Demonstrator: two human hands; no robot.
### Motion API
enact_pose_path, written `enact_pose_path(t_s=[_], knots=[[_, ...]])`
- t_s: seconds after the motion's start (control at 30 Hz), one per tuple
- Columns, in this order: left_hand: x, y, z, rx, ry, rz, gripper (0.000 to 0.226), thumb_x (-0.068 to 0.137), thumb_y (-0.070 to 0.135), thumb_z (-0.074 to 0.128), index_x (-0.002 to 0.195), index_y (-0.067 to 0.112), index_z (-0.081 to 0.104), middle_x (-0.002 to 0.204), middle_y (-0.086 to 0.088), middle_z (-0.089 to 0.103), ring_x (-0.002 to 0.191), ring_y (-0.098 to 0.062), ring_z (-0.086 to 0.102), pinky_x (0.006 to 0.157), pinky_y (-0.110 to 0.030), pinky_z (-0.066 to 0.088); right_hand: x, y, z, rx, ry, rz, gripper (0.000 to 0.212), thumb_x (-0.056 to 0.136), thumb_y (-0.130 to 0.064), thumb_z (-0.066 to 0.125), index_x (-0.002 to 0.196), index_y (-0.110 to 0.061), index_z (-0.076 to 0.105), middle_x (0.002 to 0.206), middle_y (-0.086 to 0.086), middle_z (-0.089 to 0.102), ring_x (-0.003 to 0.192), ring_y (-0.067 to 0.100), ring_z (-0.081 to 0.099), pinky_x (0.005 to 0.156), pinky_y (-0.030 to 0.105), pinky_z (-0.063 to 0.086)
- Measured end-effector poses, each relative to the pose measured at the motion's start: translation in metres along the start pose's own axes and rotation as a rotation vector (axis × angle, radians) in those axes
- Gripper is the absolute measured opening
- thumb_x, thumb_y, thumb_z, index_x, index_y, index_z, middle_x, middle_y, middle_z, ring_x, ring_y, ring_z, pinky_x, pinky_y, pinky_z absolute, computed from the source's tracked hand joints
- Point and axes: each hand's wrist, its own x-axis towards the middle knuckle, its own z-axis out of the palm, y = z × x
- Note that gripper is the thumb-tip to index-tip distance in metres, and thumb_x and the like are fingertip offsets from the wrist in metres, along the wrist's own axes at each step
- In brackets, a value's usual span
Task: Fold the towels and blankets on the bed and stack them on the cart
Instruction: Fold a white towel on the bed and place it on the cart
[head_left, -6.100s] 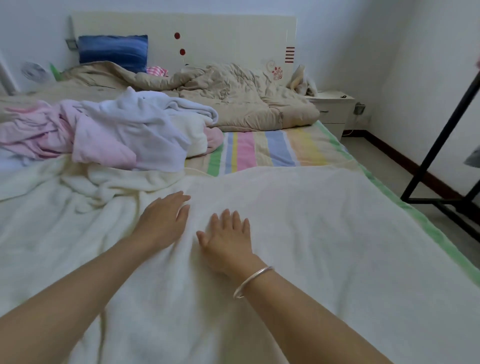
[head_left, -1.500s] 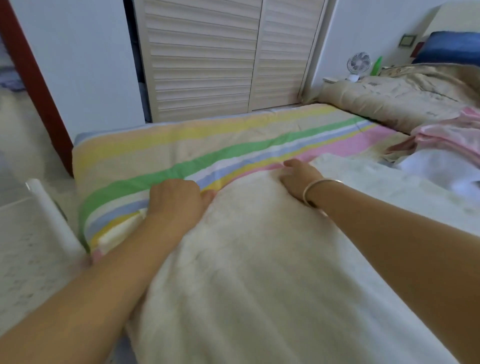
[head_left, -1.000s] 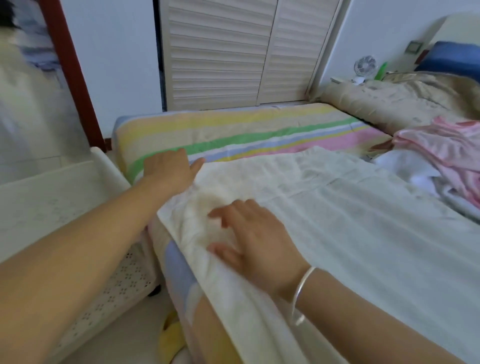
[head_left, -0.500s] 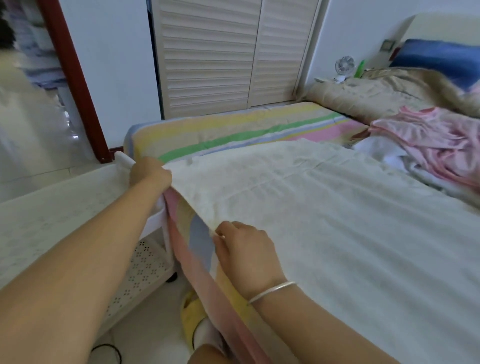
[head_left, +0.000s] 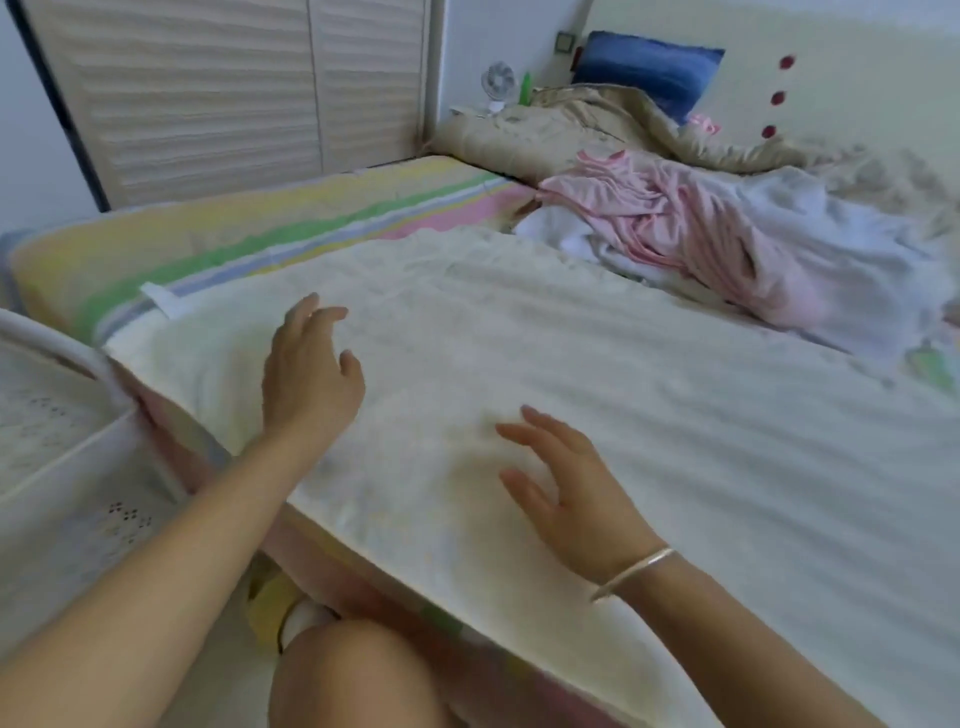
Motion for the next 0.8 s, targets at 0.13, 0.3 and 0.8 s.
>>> enact_pose_path(t_s=[0.13,0.3,0.8], knots=[[-0.081,0.086,0.038,-0.129,-0.23,0.351,0.046,0.095,0.018,0.053,0.14,0.017,0.048,0.154,-0.001,0.035,0.14,-0.018,0.034,0.115,-0.033,0.027,-0.078,0.084,-0.046,-0.332,-0.111,0.459,0.065,0.096,-0.061,0.015,0.153,-0.034,0.003,0.161,-0.002,-0.012,0.147,0.017,-0.014,0.12,0.036,-0.003],[-0.199,0.155,0.064,0.119,-0.621,0.705,0.061,0.097,0.051,0.014,0.155,0.03,0.016,0.163,0.005,0.004,0.15,-0.015,0.002,0.122,-0.038,0.002,-0.222,0.082,-0.04,-0.441,-0.149,0.195,0.073,0.095,-0.065,0.014,0.151,-0.019,0.029,0.158,0.007,0.022,0.144,0.027,0.027,0.111,0.04,0.02],[-0.33,0.258,0.063,-0.24,-0.753,1.096,0.029,0.088,0.054,0.05,0.1,0.03,0.062,0.091,0.018,0.06,0.078,-0.001,0.056,0.065,-0.013,0.041,-0.402,0.191,-0.147,-0.648,0.431,0.48,0.04,0.083,-0.036,0.053,0.115,-0.015,0.064,0.125,0.009,0.06,0.109,0.032,0.058,0.094,0.05,0.046]])
